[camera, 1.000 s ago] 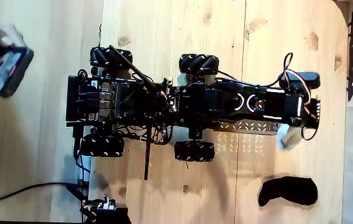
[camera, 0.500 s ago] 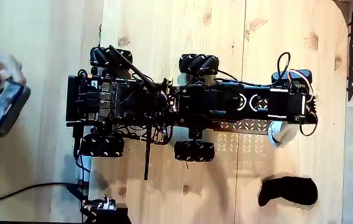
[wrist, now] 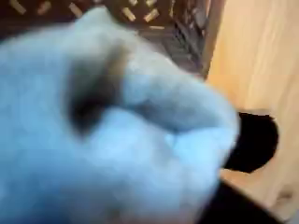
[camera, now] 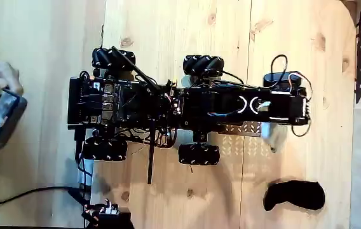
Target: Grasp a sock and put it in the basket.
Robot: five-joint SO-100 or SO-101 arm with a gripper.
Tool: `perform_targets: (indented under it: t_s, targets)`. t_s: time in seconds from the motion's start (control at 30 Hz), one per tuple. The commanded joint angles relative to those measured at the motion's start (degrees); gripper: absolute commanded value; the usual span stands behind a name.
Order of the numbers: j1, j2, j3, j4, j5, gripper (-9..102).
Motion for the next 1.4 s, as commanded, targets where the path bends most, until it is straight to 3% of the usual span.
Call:
perform_targets:
  t_s: [0.0,0.2,0.23,0.27,0.63,0.83,0.97,1.03,1.37]
  targets:
    - [0.2,2.9,3.6,-2.4,-0.8,-1]
    - [0.9,2.8,6.2,-4.6,-2.5,1]
    - [2.0,2.3,6.2,-4.3,-2.5,23]
    - [2.8,1.1,6.2,-4.6,-2.5,31]
    - [5.6,-5.6,6.0,-7.6,-2.7,35]
    - [3.1,-10.7,5.6,-15.7,-1.3,34]
    - [-1.4,-11.0,5.3,-24.6,0.3,6]
    - [-3.8,-10.0,5.7,-28.2,-0.2,0]
    - [-3.8,-6.3,12.1,-48.7,5.8,0]
